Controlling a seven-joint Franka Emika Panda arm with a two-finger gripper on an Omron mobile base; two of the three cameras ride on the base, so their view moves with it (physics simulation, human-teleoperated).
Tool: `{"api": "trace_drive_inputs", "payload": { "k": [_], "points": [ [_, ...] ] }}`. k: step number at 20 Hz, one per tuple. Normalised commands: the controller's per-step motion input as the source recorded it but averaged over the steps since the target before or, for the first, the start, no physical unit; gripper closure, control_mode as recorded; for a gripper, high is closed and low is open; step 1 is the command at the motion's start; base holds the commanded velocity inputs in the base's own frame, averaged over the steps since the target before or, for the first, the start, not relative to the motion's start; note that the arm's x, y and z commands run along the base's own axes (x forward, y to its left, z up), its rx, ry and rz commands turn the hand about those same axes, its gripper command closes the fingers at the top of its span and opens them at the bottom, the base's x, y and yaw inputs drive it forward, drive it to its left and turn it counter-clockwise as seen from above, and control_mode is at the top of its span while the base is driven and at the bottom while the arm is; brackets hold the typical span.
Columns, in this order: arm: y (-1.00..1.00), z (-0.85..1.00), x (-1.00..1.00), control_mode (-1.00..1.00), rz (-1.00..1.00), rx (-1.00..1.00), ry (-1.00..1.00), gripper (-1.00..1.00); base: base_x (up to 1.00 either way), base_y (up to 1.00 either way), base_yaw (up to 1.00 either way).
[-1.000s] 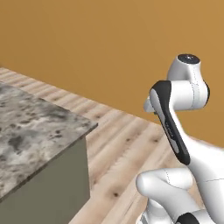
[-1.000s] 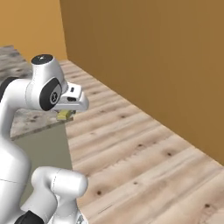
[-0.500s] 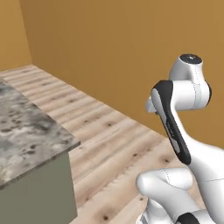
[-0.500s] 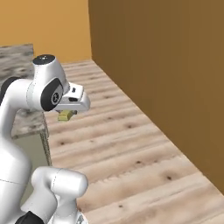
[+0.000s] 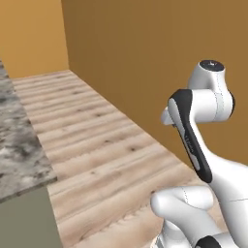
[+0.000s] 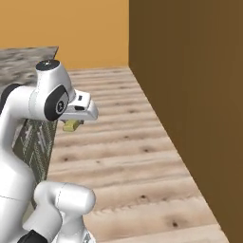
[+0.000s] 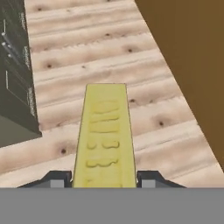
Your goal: Retrieve the butter from the fridge and place it on a plate on the dining table. Then retrieve the butter knife by the fridge and place it near the plate.
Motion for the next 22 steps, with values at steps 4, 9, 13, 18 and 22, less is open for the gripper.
{"api": "trace_drive_inputs", "payload": {
  "k": [4,9,13,18,22],
  "points": [
    [0.0,0.0,0.0,1.0,0.0,0.0,0.0,1.0,1.0,-0.93,0.31],
    [0.0,0.0,0.0,1.0,0.0,0.0,0.0,1.0,1.0,-0.68,0.23],
    [0.0,0.0,0.0,1.0,0.0,0.0,0.0,1.0,1.0,-0.09,0.07],
    [0.0,0.0,0.0,1.0,0.0,0.0,0.0,1.0,1.0,0.58,-0.04],
    [0.0,0.0,0.0,1.0,0.0,0.0,0.0,1.0,1.0,0.55,-0.03]
  ]
}}
